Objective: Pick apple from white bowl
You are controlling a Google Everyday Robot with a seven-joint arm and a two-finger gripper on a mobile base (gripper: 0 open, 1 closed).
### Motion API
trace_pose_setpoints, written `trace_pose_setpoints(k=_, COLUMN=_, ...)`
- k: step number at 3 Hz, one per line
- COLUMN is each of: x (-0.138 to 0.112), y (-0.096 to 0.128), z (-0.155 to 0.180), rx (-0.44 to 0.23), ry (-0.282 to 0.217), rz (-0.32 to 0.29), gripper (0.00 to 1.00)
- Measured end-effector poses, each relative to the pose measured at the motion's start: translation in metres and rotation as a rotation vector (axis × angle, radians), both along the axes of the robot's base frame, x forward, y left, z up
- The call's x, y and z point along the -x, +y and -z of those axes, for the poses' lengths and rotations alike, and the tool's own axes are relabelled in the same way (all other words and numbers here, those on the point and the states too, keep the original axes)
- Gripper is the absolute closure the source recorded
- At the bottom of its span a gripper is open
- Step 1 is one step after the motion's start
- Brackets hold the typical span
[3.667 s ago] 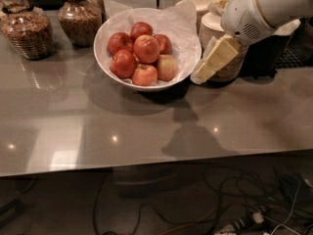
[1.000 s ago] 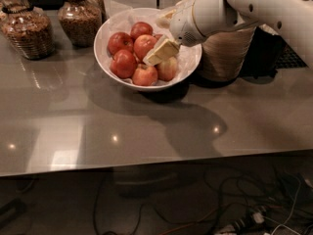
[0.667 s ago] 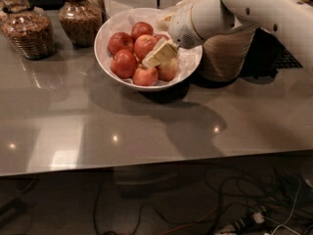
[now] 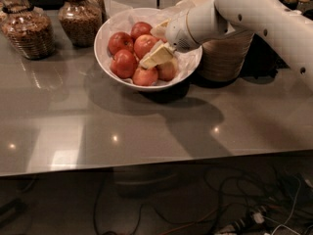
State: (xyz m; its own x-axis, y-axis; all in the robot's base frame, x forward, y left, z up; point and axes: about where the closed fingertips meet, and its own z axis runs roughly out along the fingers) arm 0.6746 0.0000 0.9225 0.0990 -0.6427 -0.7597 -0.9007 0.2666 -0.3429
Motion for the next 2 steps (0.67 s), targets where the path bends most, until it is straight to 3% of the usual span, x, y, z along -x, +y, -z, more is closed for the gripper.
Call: trace_pose_setpoints(k=2, x=-0.0079, y=0.0025, z=0.0058, rx=-0.014, ry=0.006, rz=0.005, gripper=0.41)
